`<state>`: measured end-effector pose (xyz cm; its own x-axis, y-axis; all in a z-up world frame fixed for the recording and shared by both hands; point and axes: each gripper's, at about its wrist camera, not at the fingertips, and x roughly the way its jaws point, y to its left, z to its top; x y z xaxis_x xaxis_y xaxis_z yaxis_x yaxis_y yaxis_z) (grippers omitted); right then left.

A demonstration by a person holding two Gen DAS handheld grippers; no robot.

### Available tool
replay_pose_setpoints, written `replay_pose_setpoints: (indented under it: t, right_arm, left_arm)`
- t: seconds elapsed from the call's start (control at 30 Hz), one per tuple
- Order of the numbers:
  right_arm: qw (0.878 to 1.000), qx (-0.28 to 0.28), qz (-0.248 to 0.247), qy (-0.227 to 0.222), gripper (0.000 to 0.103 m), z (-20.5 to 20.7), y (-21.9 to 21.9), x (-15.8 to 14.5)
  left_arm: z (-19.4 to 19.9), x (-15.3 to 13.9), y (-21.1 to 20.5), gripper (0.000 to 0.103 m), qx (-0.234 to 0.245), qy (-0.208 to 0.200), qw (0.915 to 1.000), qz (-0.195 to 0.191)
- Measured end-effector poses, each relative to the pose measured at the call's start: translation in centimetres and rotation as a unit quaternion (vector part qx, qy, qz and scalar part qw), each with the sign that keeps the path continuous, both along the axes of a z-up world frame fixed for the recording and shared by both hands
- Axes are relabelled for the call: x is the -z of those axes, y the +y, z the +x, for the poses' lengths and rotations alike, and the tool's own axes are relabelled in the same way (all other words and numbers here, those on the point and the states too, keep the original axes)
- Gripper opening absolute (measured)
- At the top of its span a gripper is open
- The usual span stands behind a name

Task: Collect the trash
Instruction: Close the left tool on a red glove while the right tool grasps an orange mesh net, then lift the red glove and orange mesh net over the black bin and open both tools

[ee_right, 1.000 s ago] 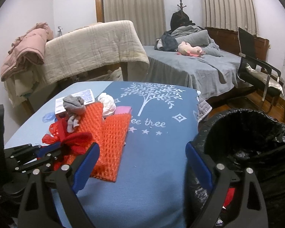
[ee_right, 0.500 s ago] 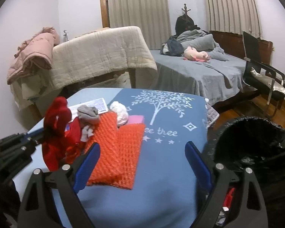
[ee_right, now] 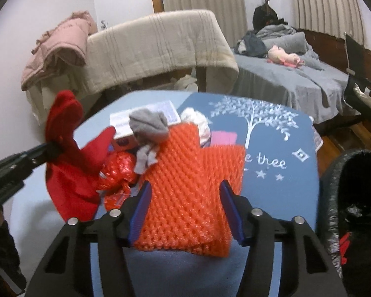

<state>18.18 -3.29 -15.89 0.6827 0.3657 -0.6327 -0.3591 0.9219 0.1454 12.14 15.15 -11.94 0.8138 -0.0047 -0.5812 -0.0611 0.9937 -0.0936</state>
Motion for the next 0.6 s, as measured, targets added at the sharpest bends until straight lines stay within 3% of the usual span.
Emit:
replay_pose_setpoints:
  t: [0.07, 0.13, 0.23, 0.6]
  right_arm:
    - [1.000, 0.000, -0.003, 0.012, 0.047, 0.3, 0.0, 0.6]
    - [1.000, -0.008, -0.003, 0.022, 0.031, 0.2, 0.1, 1.0]
    - [0.999, -0.024, 0.000, 0.024, 0.017, -0.1, 0.3, 0.9]
    - [0.999, -0.036, 0.029, -0.025, 0.015, -2.3, -0.6, -3.9]
  left_arm:
    - [0.1, 0.2, 0.0, 0.008, 0.001, 0.003, 1.0000, -0.003]
    - [0.3, 0.2, 0.0, 0.008, 0.001, 0.005, 1.0000, -0.005]
    - [0.3, 0.3, 0.0, 0.008, 0.003, 0.004, 1.0000, -0.006]
    - [-0.4, -1.9, -0.8, 0.008, 0.011, -0.023, 0.9996, -0.009]
